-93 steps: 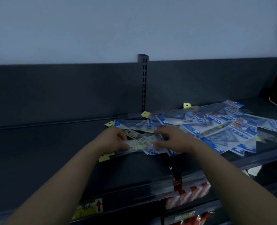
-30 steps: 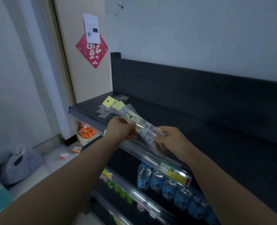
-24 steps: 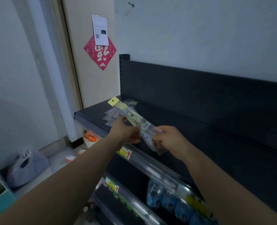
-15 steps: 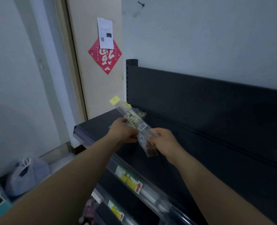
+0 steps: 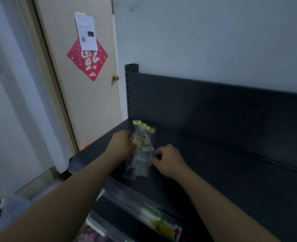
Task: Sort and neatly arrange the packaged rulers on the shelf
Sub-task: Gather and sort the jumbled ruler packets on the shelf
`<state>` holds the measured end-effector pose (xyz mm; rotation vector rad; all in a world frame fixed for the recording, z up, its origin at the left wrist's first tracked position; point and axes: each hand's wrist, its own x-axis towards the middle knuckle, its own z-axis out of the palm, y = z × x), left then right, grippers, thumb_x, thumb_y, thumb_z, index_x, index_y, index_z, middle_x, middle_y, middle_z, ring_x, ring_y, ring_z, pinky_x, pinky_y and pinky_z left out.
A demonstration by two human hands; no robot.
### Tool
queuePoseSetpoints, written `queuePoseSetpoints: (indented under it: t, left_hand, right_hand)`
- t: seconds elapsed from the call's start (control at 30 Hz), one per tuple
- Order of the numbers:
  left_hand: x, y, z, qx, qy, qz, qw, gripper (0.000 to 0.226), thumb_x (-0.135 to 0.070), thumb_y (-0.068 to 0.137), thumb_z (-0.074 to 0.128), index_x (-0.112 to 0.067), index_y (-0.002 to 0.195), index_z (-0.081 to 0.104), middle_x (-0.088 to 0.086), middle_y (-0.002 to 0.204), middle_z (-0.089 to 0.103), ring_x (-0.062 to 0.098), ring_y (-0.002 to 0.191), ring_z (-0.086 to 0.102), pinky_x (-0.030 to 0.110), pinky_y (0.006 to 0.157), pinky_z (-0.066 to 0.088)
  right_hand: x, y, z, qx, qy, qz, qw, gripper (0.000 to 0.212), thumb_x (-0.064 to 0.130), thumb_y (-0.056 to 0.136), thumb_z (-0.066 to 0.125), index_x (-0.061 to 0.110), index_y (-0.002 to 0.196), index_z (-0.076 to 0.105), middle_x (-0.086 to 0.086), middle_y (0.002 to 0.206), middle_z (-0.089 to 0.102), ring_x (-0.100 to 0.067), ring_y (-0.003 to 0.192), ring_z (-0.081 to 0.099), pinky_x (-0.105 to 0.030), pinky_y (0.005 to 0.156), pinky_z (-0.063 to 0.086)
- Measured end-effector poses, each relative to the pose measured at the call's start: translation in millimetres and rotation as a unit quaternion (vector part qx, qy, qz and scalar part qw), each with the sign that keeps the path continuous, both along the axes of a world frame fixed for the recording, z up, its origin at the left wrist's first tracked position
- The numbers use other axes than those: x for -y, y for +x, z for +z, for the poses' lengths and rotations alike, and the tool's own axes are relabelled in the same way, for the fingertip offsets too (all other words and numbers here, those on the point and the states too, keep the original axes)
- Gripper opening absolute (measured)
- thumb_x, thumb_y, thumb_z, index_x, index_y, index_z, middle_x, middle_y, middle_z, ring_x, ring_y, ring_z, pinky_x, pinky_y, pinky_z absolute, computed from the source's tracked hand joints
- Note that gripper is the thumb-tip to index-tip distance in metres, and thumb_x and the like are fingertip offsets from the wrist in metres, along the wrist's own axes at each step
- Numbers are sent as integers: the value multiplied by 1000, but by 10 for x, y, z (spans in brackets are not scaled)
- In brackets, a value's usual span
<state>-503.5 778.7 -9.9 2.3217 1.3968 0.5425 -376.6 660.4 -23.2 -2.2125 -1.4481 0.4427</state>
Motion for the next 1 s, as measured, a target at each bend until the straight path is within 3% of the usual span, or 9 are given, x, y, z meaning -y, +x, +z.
queuePoseSetpoints:
  t: [0.13, 0.3, 0.57, 1.0]
  left_hand:
    - [36, -84, 0, -55, 91, -75, 991, 32, -31, 91, 57, -14, 118, 63, 6, 115, 63, 25, 106, 58, 34, 81, 48]
    - [321, 6, 20, -65, 151, -170, 972, 35, -39, 94, 51, -21, 123, 62, 1, 121, 63, 23, 111, 56, 33, 88, 48]
    - [1008, 449, 20, 0, 169, -316, 934, 41, -45, 95, 47, -25, 130, 54, -4, 125, 60, 18, 113, 54, 32, 94, 44]
    - [2907, 1369, 88, 75, 144, -466, 870, 39, -47, 94, 47, -30, 129, 54, -11, 121, 61, 10, 110, 54, 25, 93, 43]
  right_hand:
    - [109, -7, 68, 41, -6, -15, 999, 33, 37, 93, 52, 14, 115, 59, -6, 120, 49, -24, 113, 46, -34, 91, 44]
    - [437, 27, 106, 117, 14, -42, 992, 48, 34, 95, 50, 16, 139, 44, -3, 144, 41, -20, 133, 34, -29, 109, 29]
    - [1338, 135, 145, 182, 20, -152, 971, 53, 39, 97, 46, 20, 145, 34, 2, 153, 31, -14, 141, 23, -21, 115, 11]
    - [3501, 723, 200, 213, 13, -319, 923, 49, 36, 93, 53, 17, 138, 48, -1, 142, 48, -15, 131, 43, -28, 115, 23]
